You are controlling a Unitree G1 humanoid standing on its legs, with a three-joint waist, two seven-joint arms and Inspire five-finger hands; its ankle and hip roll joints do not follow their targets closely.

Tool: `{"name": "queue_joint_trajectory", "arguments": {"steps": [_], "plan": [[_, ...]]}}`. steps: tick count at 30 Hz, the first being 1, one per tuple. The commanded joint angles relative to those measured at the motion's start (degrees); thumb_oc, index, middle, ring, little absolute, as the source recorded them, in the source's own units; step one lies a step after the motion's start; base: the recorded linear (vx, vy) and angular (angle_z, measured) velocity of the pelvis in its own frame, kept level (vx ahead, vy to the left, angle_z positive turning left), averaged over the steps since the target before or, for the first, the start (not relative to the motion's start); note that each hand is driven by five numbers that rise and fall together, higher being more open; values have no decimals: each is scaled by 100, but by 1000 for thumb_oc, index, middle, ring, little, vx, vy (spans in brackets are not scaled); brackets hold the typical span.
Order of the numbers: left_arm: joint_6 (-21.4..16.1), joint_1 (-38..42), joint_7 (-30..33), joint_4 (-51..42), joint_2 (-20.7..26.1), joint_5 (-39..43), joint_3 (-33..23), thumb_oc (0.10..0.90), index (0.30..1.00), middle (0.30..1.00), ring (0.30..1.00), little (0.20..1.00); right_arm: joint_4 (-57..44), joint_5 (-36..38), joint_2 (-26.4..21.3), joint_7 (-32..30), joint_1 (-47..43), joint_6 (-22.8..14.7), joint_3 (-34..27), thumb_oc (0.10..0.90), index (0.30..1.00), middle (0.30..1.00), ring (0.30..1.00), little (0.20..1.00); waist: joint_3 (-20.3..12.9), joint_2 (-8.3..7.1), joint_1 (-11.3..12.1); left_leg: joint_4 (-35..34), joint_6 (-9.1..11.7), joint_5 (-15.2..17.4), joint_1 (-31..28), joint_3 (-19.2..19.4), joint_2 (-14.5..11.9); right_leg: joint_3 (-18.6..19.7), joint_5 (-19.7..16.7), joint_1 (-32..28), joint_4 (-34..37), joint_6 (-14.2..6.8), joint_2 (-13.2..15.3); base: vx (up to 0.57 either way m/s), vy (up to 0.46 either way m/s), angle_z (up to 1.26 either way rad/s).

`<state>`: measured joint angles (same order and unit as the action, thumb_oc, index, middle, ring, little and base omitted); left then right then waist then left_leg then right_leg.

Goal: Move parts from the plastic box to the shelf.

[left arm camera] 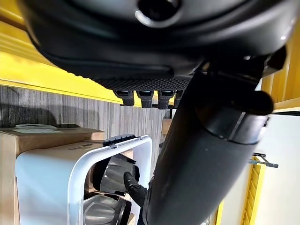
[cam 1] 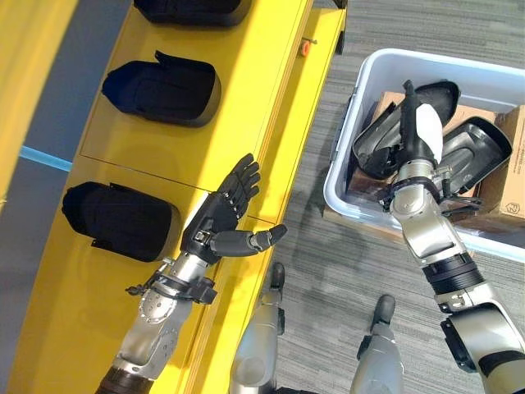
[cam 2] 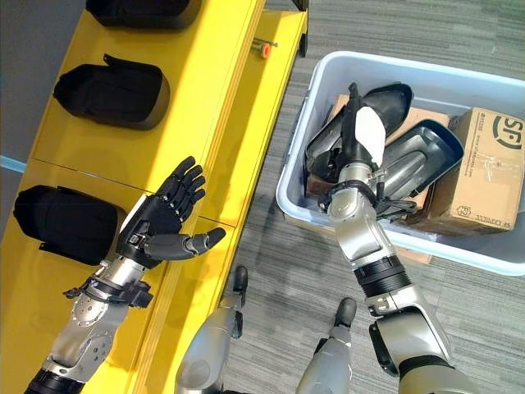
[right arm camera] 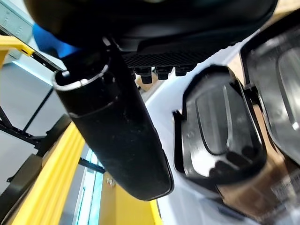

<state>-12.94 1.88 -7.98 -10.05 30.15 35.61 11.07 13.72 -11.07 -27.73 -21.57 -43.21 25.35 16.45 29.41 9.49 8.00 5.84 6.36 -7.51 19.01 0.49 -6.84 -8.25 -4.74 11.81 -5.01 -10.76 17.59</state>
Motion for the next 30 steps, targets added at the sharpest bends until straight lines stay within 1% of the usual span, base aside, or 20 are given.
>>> {"name": "queue_joint_trajectory", "arguments": {"steps": [1, 4, 7, 13, 16, 17, 18, 22, 25, 28, 30], "plan": [[-629, 214, 172, -916, -125, 7, -277, 900, 1000, 1000, 1000, 1000, -697, -461, -75, -170, -822, -468, 123, 900, 1000, 1000, 1000, 1000, 29, 10, 11, 161, -500, 598, 140, 56, 410, -212, 928, 301, -954, 658, -267, -7, 1, -8], [-660, 225, 233, -899, -130, -17, -247, 900, 1000, 1000, 1000, 1000, -811, -528, 7, -155, -714, -385, 233, 900, 1000, 1000, 1000, 1000, 38, 21, -7, 190, -505, 589, 255, 77, 403, -200, 961, 464, -1066, 668, -277, -6, 2, -6], [-634, 251, 300, -913, -159, -84, -208, 900, 1000, 1000, 1000, 1000, -861, -527, 97, -307, -616, -338, 350, 900, 1000, 1000, 1000, 1000, 38, 24, -32, 232, -512, 591, 372, 94, 396, -156, 983, 655, -1184, 681, -301, -4, 6, -4], [-673, 359, 511, -878, -232, -185, -63, 900, 1000, 1000, 1000, 1000, -747, -521, 271, -432, -557, -302, 526, 900, 1000, 1000, 1000, 1000, 38, 122, -72, 308, -520, 577, 600, 130, 427, -88, 999, 999, -1359, 705, -293, -5, 35, -6], [-688, 375, 599, -875, -278, -244, -15, 900, 1000, 1000, 1000, 1000, -707, -516, 336, -614, -534, -304, 602, 900, 1000, 1000, 1000, 1000, 38, 162, -84, 308, -523, 565, 673, 149, 446, -59, 991, 1130, -1399, 705, -284, 7, 48, -4], [-690, 382, 651, -869, -293, -244, 9, 900, 1000, 1000, 1000, 1000, -672, -508, 354, -651, -527, -279, 630, 900, 1000, 1000, 1000, 1000, 38, 200, -99, 307, -523, 557, 712, 159, 458, -37, 988, 1214, -1438, 709, -277, 16, 79, -6], [-692, 410, 694, -846, -311, -255, 35, 900, 1000, 1000, 1000, 1000, -628, -515, 373, -697, -526, -316, 651, 900, 1000, 1000, 1000, 1000, 38, 228, -113, 320, -530, 556, 766, 179, 471, -11, 984, 1303, -1475, 708, -264, 16, 79, -7], [-677, 443, 788, -846, -339, -288, 77, 900, 1000, 1000, 1000, 1000, -616, -490, 408, -824, -490, -378, 672, 900, 1000, 1000, 1000, 1000, 38, 259, -128, 344, -539, 553, 870, 199, 497, 22, 966, 1468, -1531, 707, -245, 12, 39, -10], [-699, 489, 841, -805, -378, -319, 137, 900, 1000, 1000, 1000, 1000, -506, -624, 436, -904, -540, -395, 710, 900, 1000, 1000, 1000, 1000, 38, 293, -134, 418, -553, 563, 1011, 226, 524, 71, 954, 1667, -1609, 708, -227, 18, 42, -4], [-710, 545, 918, -770, -406, -365, 231, 900, 1000, 1000, 1000, 1000, -443, -665, 418, -1057, -673, -512, 727, 900, 1000, 1000, 1000, 1000, 38, 306, -127, 460, -556, 562, 1143, 247, 536, 92, 912, 1831, -1630, 698, -211, 16, 46, -11], [-729, 557, 964, -763, -421, -394, 270, 900, 1000, 1000, 1000, 1000, -453, -649, 412, -1095, -703, -504, 710, 900, 1000, 1000, 1000, 1000, 38, 314, -130, 476, -555, 558, 1184, 249, 543, 100, 896, 1883, -1644, 695, -203, 15, 35, -5]]}}
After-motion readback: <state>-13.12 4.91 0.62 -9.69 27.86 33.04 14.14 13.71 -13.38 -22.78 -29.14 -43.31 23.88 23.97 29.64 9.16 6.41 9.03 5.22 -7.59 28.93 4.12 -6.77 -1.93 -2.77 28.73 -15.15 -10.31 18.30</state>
